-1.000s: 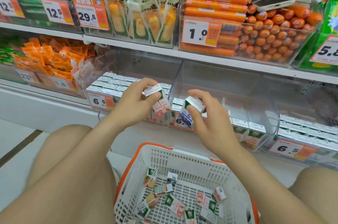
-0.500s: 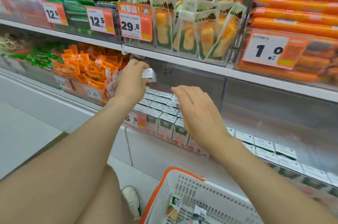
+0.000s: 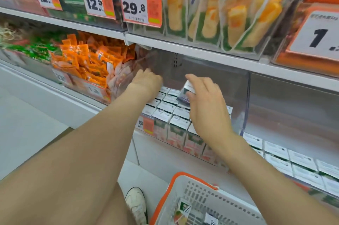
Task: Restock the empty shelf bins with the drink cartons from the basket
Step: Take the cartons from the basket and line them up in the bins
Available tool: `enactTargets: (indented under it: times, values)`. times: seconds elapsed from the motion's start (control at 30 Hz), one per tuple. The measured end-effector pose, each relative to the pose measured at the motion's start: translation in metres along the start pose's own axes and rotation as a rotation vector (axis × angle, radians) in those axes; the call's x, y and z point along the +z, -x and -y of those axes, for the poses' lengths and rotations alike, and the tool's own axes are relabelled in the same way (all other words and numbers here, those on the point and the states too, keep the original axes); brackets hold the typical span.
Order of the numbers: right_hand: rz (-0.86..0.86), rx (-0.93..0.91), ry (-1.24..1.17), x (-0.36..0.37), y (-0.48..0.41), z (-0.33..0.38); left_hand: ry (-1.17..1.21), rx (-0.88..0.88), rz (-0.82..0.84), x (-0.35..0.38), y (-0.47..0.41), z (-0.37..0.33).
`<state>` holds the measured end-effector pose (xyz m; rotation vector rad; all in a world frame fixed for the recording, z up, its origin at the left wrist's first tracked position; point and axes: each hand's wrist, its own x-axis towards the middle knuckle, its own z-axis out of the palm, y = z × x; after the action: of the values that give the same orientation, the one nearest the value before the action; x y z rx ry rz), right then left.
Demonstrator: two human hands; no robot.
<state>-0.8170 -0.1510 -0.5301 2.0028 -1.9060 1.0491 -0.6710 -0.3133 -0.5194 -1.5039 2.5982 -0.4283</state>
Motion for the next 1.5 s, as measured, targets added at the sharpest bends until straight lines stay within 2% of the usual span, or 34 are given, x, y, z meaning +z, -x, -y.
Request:
enactTargets:
  times: [0.1,0.2,0.4,0.53,0.7,0.8,0.9,1.03,1.1,1.23,1.37,1.5]
  values:
    - [0.045,0.122,-0.109,-0.014,-0.007,-0.004,0.093,-0.039,0.015,-0.014,0.011,-0.008]
    - [0.050,0.114,-0.111,-0.039,-0.006,-0.007,0.309,-0.038,-0.057,-0.042,0.035,-0.025]
    - [0.013,0.104,-0.144,-0.102,0.024,-0.021,0.922,0.221,0.072,-0.094,0.120,-0.080]
    - [-0.013,0.125,-0.172,-0.137,0.059,-0.035,1.163,0.269,0.111,-0.114,0.145,-0.111]
    - [-0.043,0.233,-0.201,-0.187,0.098,-0.052,1.327,0.419,0.173,-0.126,0.162,-0.164]
    - [0.077,0.357,-0.194,-0.228,0.117,-0.065,1.357,0.523,0.172,-0.136,0.171,-0.206]
    - [0.110,0.444,-0.134,-0.270,0.135,-0.086,1.351,0.615,0.127,-0.143,0.176,-0.254]
    - [-0.008,0.595,0.008,-0.317,0.163,-0.125,1.219,0.597,-0.200,-0.153,0.180,-0.318]
    - [-0.081,0.640,0.113,-0.333,0.179,-0.147,1.205,0.577,-0.261,-0.159,0.182,-0.347]
    - [-0.144,0.603,0.218,-0.353,0.204,-0.188,1.054,0.592,-0.181,-0.158,0.180,-0.401]
    - [-0.017,0.561,0.322,-0.348,0.212,-0.232,0.953,0.574,-0.062,-0.149,0.180,-0.434]
    - [0.076,0.513,0.433,-0.331,0.205,-0.272,0.839,0.538,-0.018,-0.134,0.178,-0.450]
